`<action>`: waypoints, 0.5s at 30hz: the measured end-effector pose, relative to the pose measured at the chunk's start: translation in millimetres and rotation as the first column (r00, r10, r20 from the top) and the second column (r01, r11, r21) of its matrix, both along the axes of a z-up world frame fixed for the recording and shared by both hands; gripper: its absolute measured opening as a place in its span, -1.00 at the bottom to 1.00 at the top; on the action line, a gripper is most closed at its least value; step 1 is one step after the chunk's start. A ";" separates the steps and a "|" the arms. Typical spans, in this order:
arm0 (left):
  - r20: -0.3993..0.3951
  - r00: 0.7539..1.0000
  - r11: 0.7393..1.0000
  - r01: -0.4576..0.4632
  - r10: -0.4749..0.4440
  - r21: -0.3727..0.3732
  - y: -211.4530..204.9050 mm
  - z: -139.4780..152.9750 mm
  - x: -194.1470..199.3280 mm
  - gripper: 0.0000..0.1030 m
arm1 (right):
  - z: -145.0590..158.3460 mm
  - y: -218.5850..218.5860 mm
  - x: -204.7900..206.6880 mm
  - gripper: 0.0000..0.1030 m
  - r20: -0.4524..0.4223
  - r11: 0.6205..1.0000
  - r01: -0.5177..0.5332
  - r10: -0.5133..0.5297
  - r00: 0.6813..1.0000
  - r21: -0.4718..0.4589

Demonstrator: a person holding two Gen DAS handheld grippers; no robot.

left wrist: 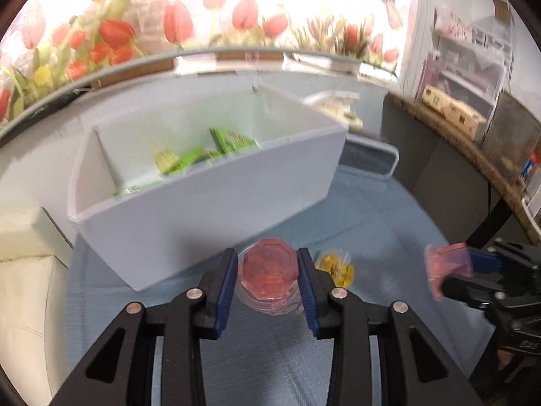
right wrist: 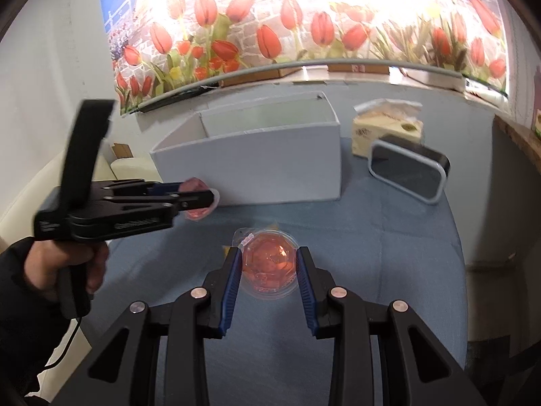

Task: Organize snacks
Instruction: 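Carry both pink jelly cups into the white box and open both grippers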

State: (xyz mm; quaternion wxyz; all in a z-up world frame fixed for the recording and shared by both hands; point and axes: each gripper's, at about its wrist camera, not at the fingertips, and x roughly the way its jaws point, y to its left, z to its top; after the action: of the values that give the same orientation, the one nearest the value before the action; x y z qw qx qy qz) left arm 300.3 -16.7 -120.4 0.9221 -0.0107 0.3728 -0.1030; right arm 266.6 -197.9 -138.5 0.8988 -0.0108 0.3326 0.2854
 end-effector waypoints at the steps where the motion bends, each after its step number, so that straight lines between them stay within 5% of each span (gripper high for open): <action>1: 0.016 1.000 1.000 -0.005 0.005 -0.006 4.9 8.6 -2.3 -0.24 | 4.4 3.8 2.2 -0.31 0.008 1.000 -0.004 0.004 1.000 0.002; 10: 0.157 0.983 0.996 -0.092 0.092 -0.011 51.1 78.5 20.3 -0.24 | 61.3 47.2 61.5 -0.31 0.113 0.999 -0.037 0.036 0.993 0.009; 15: 0.156 0.980 0.992 -0.122 0.121 0.001 72.6 86.3 64.1 -0.24 | 77.4 73.5 115.4 -0.31 0.134 0.999 -0.042 0.042 0.990 -0.007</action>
State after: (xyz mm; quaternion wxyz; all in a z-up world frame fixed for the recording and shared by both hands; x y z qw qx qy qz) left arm 364.4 55.9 -34.1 0.9530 -0.0203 0.2988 -0.0451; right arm 381.9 -124.4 -61.1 0.9129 -0.0390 0.2717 0.3021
